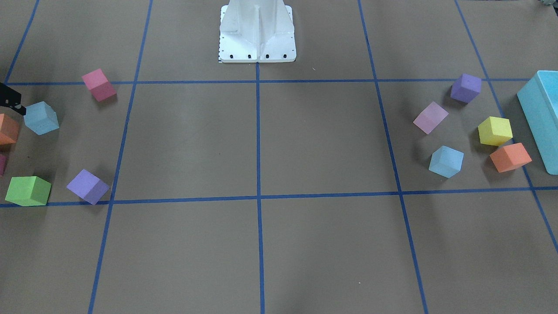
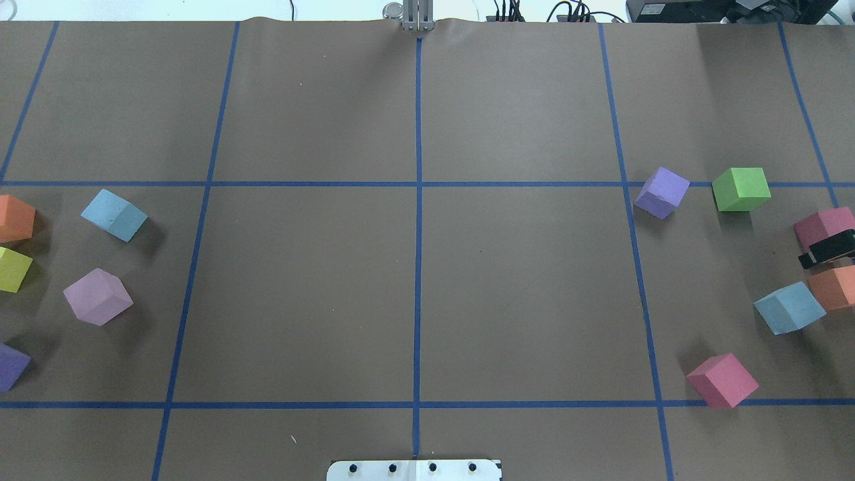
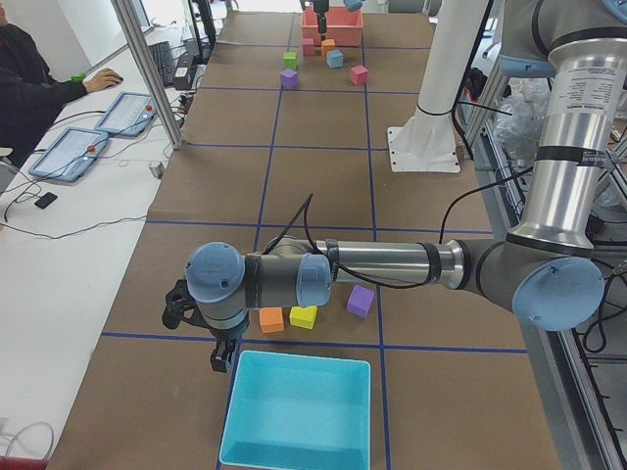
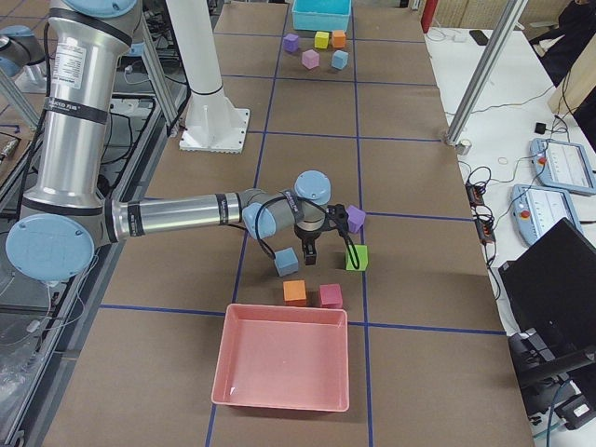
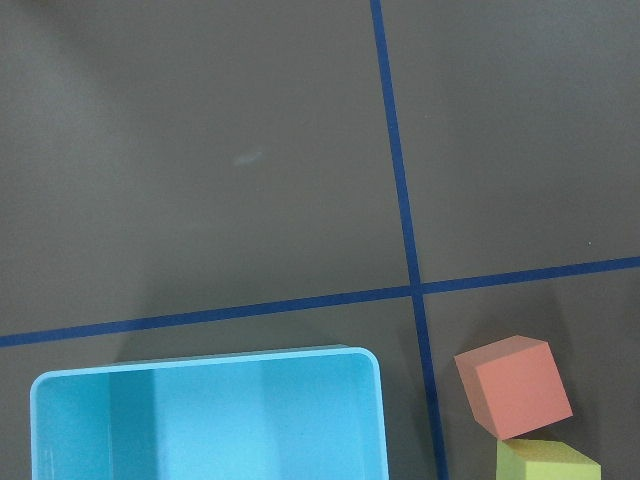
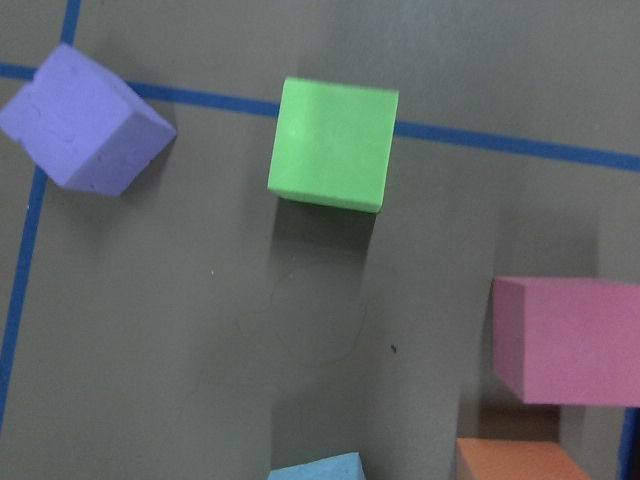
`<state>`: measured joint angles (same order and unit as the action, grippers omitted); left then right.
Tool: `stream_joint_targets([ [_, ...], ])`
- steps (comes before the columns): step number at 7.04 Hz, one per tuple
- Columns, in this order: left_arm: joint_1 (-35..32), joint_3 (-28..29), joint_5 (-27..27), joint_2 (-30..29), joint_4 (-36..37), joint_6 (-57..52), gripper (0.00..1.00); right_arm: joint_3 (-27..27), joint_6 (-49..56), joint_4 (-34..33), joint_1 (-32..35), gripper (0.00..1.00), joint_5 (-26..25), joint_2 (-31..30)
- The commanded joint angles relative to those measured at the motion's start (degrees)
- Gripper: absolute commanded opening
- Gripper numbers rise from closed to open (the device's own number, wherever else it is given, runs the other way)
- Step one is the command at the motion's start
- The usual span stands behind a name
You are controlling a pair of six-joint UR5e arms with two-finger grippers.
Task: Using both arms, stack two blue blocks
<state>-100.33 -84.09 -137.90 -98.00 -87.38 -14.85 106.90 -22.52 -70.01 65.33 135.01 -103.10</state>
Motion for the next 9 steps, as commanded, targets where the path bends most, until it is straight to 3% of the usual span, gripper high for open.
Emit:
stream_joint_targets([
  [1,0.0,0.1,0.0,0.1,-0.1,0.0,0.98,0.3,-7.7,8.7,-6.1,1.00,-2.5,-2.7],
  [2,0.0,0.2,0.0,0.1,-0.1,0.1,0.98,0.2,-12.9,11.6,-11.7,1.00,-8.4,-2.9],
  [3,0.0,0.3,0.0,0.1,-0.1,0.0,0.98,0.2,-12.8,12.0,-13.0,1.00,-10.4,-3.3],
  [4,0.0,0.5,0.0,0.0,-0.2,0.1,0.98,-0.1,-11.5,14.9,-13.0,1.00,-10.9,-5.2],
  [9,0.0,0.7,0.0,0.0,-0.3,0.1,0.98,-0.2,-2.7,15.6,-14.9,1.00,-13.9,-6.9],
])
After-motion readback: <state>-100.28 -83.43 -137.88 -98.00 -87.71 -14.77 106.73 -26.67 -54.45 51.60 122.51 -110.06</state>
